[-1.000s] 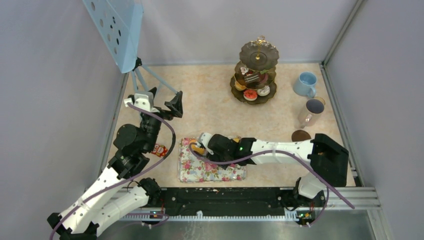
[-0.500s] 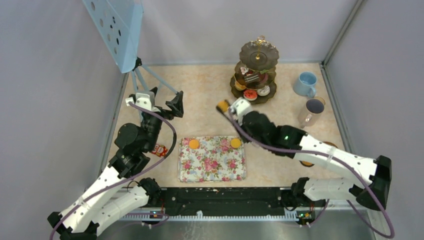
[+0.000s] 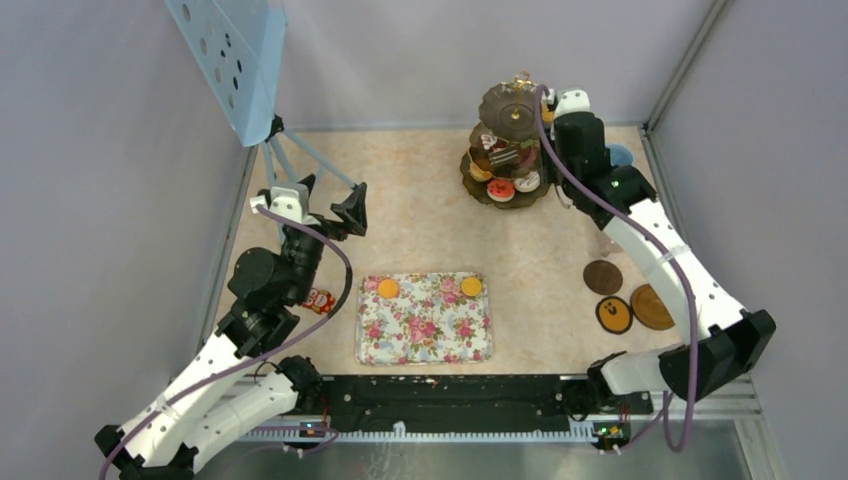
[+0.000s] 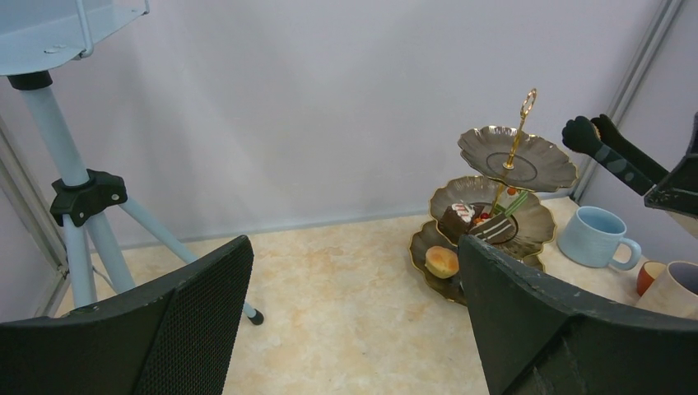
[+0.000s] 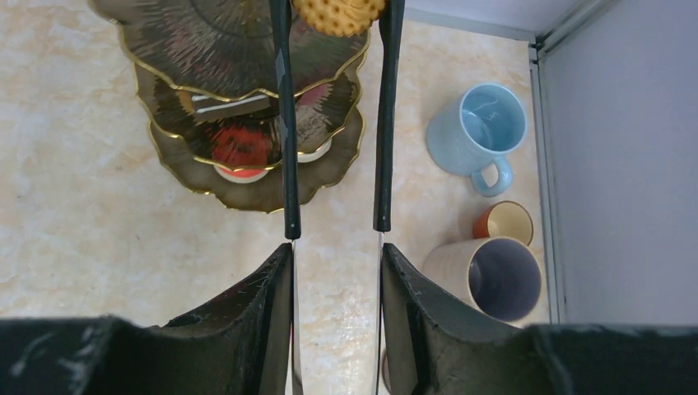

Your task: Serve the afternoon tea

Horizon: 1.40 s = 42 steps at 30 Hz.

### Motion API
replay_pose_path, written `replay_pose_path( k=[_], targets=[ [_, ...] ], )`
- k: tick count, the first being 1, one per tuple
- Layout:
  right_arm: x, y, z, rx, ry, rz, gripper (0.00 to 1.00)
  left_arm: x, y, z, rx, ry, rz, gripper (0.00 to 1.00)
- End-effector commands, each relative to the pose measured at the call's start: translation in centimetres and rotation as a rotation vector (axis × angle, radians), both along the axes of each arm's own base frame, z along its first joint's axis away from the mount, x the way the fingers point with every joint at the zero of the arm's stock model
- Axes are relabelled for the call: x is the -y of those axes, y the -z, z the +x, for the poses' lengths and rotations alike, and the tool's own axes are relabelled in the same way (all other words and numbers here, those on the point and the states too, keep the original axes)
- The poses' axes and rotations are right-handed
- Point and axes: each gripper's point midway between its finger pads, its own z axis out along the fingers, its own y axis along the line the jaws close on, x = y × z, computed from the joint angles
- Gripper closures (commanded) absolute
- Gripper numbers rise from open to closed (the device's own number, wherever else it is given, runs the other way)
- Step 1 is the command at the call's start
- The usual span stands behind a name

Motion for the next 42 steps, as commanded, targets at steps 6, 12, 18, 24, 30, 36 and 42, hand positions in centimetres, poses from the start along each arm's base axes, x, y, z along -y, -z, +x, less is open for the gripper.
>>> replay_pose_path(
  k=[6,12,18,24,30,36,42],
  targets=[
    [0.4,-2.2,4.7,0.052,-0.035,0.027,0.84,-0.4,-1.7,-0.6,0.044,0.009,-0.041,0.01],
    [-0.3,-2.1,6.4,0.038,-0.052,0.035,0.77,-0.4,-1.6,-0.5,0.043,0.006,-0.038,0.01],
    [0.1,-1.7,7.3,0.013,-0.022,0.005,0.55,-0.3,-1.6,-0.5,0.044,0.007,-0.035,0.01],
    [0.1,-2.3,7.4,0.015,-0.014,0.007,0.52,-0.4,-1.7,-0.6,0.045,0.005,-0.038,0.01],
    [0.7,-4.7,4.2,0.052,-0.029,0.054,0.54,-0.4,-1.7,-0.6,0.046,0.009,-0.038,0.01],
    [0.3,-5.3,-2.3,0.051,-0.158,0.094,0.59,-0.3,-1.6,-0.5,0.043,0.009,-0.038,0.01],
    [-8.5,-1.4,-8.1,0.012,-0.575,0.045,0.58,-0.2,-1.4,-0.3,0.036,0.003,-0.029,0.01]
  ],
)
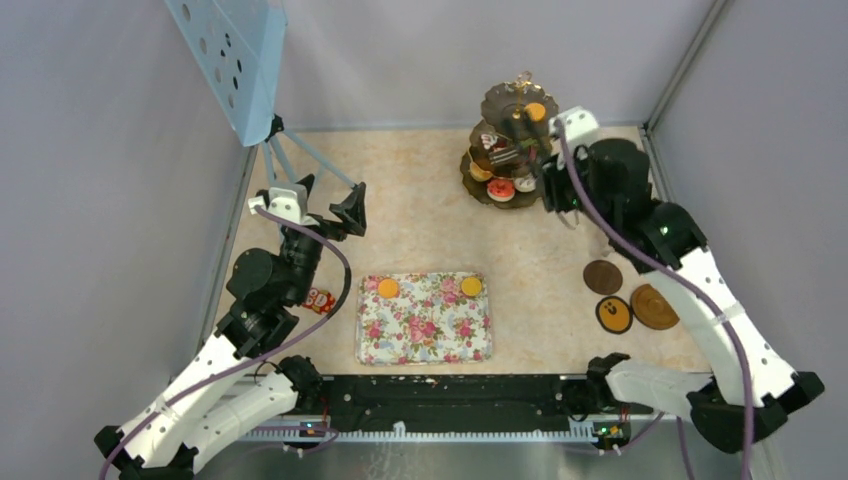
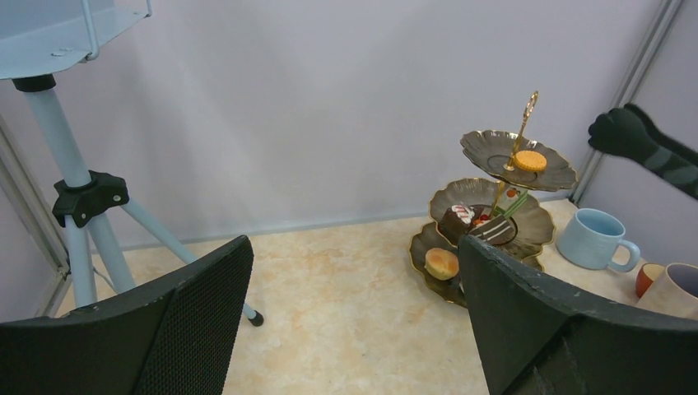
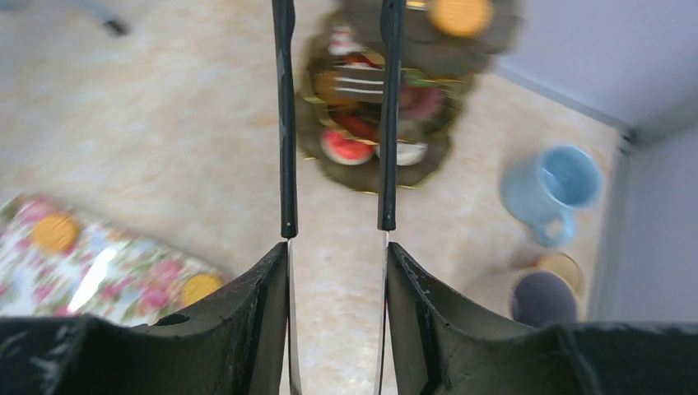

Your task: Serve the afternoon tea

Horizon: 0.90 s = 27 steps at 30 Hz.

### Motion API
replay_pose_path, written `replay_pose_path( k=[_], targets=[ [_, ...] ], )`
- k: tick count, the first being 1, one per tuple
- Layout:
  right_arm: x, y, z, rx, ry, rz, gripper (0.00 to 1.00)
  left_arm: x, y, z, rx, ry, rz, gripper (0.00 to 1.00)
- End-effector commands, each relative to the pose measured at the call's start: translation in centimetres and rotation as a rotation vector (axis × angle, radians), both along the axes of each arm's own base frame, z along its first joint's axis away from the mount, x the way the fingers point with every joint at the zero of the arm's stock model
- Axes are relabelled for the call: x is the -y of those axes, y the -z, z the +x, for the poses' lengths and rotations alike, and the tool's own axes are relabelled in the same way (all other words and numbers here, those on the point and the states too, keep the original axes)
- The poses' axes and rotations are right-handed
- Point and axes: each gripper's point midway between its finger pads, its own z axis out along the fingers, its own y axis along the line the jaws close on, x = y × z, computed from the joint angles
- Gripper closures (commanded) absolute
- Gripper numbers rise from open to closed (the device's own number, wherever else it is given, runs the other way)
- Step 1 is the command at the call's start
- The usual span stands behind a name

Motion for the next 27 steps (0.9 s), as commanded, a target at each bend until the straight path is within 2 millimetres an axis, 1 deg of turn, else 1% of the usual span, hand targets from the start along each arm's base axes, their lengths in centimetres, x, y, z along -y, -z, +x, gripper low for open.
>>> replay_pose_path(
  k=[1,3,6,8,11,12,14,16,21,24,27],
  targets=[
    [-9.0,3.4,-3.9,-0.033,-0.371,-0.039,0.58,-0.2,-1.2,-0.1,0.030,-0.002,-0.025,0.01],
    [-13.2,6.0,-5.9,-0.076,-0.497,-0.070,0.59,-0.5,-1.3,-0.1,0.033,-0.014,-0.025,0.01],
    [-18.9,9.7,-8.9,-0.119,-0.655,-0.108,0.59,-1.8,-1.4,-0.2,0.037,-0.070,-0.041,0.01],
    [-21.6,12.1,-10.4,-0.161,-0.711,-0.125,0.59,-3.0,-1.5,-0.4,0.040,-0.120,-0.064,0.01],
    [-24.5,16.3,-12.3,-0.239,-0.741,-0.171,0.59,-4.2,-1.6,-0.7,0.046,-0.169,-0.089,0.01],
    [-24.9,17.5,-12.7,-0.256,-0.727,-0.192,0.59,-4.5,-1.7,-0.8,0.050,-0.175,-0.098,0.01],
    [-25.4,19.2,-13.3,-0.294,-0.676,-0.194,0.59,-4.7,-1.8,-0.9,0.052,-0.180,-0.103,0.01],
    [-25.3,20.3,-13.7,-0.329,-0.592,-0.175,0.57,-4.6,-1.7,-0.9,0.050,-0.182,-0.102,0.01],
    [-25.5,22.6,-15.7,-0.424,-0.529,-0.136,0.56,-4.1,-1.6,-0.7,0.043,-0.163,-0.095,0.01],
    [-25.4,23.8,-15.9,-0.446,-0.494,-0.143,0.55,-3.9,-1.5,-0.6,0.042,-0.154,-0.093,0.01],
    [-25.9,24.3,-15.9,-0.460,-0.479,-0.122,0.55,-3.7,-1.4,-0.5,0.038,-0.151,-0.088,0.01]
  ],
)
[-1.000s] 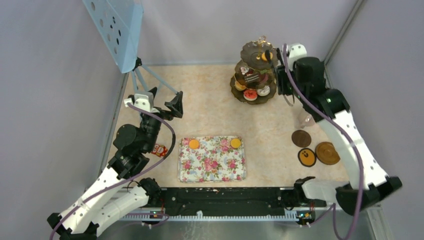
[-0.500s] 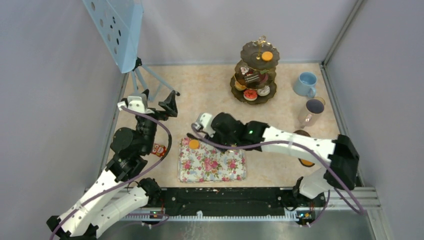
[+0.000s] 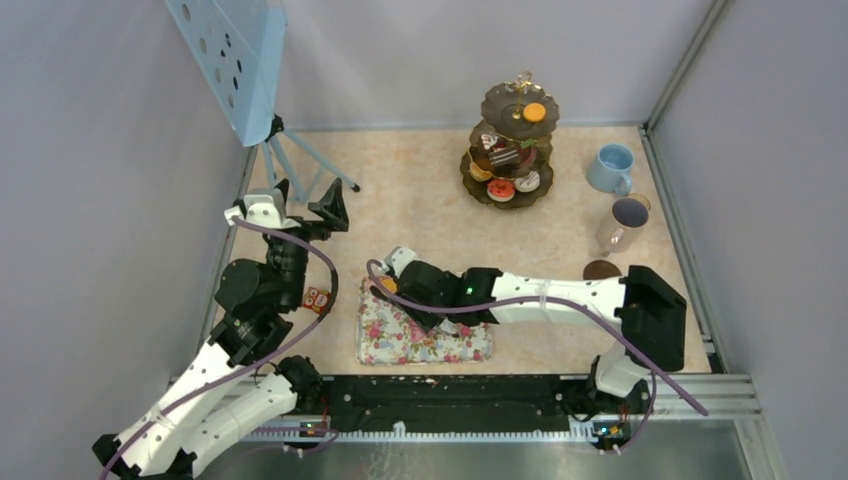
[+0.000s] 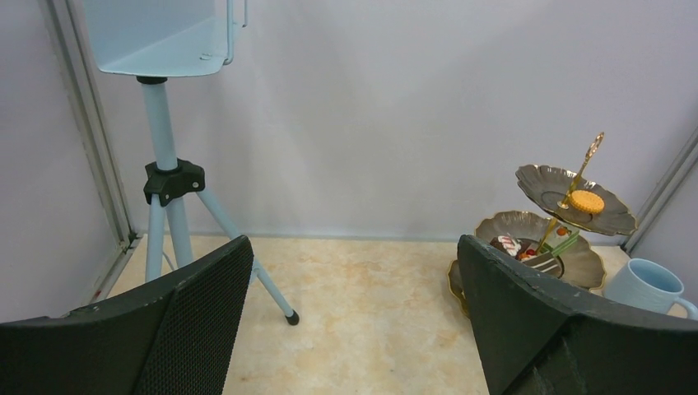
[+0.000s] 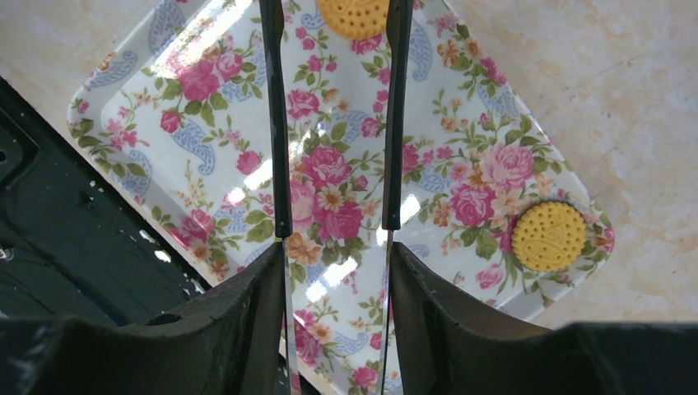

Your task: Serve the afternoon tea

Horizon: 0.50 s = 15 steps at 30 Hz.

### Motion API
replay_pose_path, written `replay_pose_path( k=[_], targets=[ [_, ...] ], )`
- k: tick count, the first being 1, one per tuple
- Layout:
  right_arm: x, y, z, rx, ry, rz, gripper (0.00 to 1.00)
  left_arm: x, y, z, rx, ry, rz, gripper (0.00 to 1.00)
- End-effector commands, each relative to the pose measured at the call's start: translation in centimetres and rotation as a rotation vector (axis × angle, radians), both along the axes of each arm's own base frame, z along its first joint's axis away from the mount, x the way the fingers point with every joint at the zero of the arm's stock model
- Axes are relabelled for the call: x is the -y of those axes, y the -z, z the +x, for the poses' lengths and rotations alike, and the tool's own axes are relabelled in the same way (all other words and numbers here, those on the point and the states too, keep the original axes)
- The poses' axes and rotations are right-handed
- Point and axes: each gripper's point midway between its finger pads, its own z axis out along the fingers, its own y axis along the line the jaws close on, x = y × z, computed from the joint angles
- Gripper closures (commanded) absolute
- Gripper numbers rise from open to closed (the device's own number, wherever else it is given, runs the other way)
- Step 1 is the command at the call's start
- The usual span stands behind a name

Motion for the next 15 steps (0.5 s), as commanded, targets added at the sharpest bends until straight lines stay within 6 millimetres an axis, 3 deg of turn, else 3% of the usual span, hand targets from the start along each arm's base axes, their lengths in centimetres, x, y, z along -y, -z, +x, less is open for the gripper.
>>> replay_pose_path(
  k=[1,15],
  targets=[
    [-1.2,0.9,-0.1,-0.019,0.076,0.043,0.55,0.1,-0.6,0.1,0.020,0.006,-0.016,0.01],
    [-1.2,3.5,-0.4,-0.056,0.111,0.002,0.53,0.6,-0.5,0.2,0.017,0.024,-0.009,0.01]
  ],
)
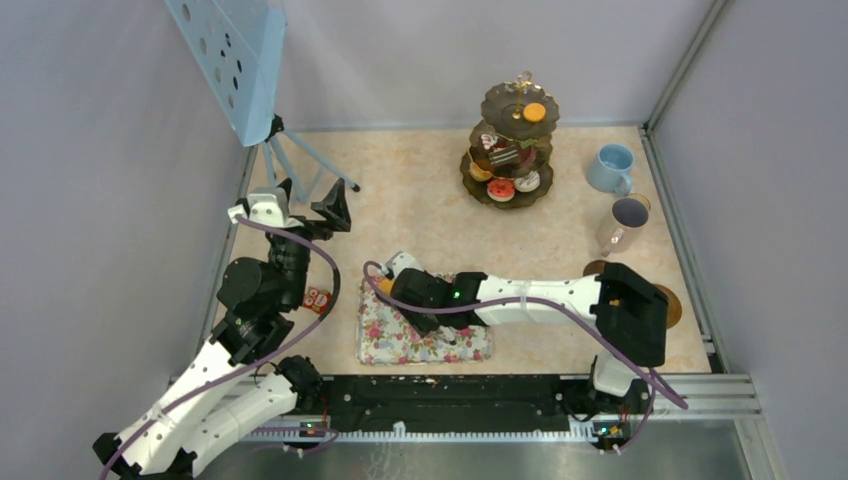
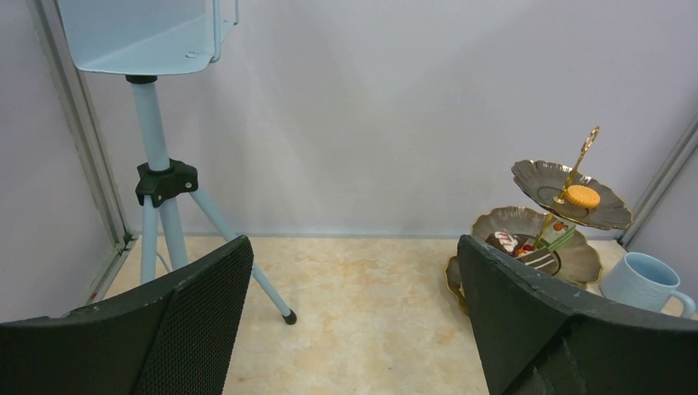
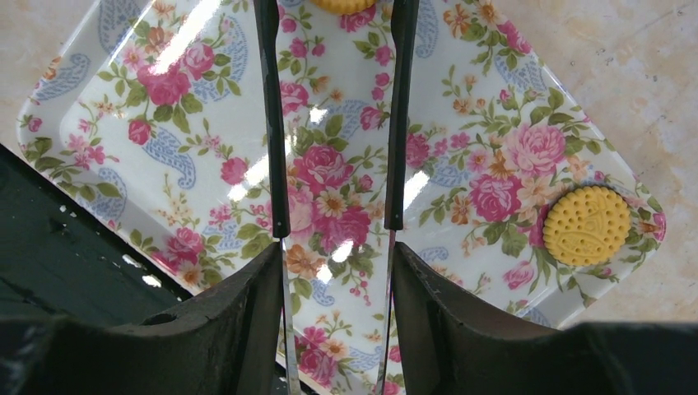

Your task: Serve the afternoon tea

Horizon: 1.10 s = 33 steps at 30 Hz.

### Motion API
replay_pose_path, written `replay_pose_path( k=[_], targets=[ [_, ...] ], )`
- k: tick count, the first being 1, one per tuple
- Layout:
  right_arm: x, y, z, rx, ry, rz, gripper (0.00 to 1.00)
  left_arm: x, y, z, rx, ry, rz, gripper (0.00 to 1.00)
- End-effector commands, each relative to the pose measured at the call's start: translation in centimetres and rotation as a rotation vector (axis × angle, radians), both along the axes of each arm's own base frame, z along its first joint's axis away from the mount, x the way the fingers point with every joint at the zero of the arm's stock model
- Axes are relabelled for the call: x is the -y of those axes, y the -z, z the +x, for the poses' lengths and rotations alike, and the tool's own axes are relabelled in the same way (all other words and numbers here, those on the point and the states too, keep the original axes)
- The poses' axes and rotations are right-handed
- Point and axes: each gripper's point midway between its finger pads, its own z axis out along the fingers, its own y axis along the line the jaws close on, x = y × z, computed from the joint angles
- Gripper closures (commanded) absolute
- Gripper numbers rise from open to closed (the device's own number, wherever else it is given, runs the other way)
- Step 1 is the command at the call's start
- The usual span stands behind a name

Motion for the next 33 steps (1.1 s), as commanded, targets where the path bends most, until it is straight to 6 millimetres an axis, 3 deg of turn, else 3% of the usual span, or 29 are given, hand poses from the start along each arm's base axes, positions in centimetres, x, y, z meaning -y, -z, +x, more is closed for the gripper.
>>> replay_pose_path(
  k=[1,16,33],
  targets=[
    [-1.2,0.0,-0.2,0.001,0.006,0.048,0.53,0.2,-0.8,0.0,0.023,0.013,-0.020,0.01],
    [-0.3,1.6,0.3,0.082,0.001,-0.120,0.54,0.5,-0.9,-0.1,0.026,0.029,-0.017,0.01],
    [-1.9,1.5,0.1,0.074,-0.055,-0.115,0.55,0.8,-0.9,-0.1,0.026,0.046,-0.013,0.01]
  ],
)
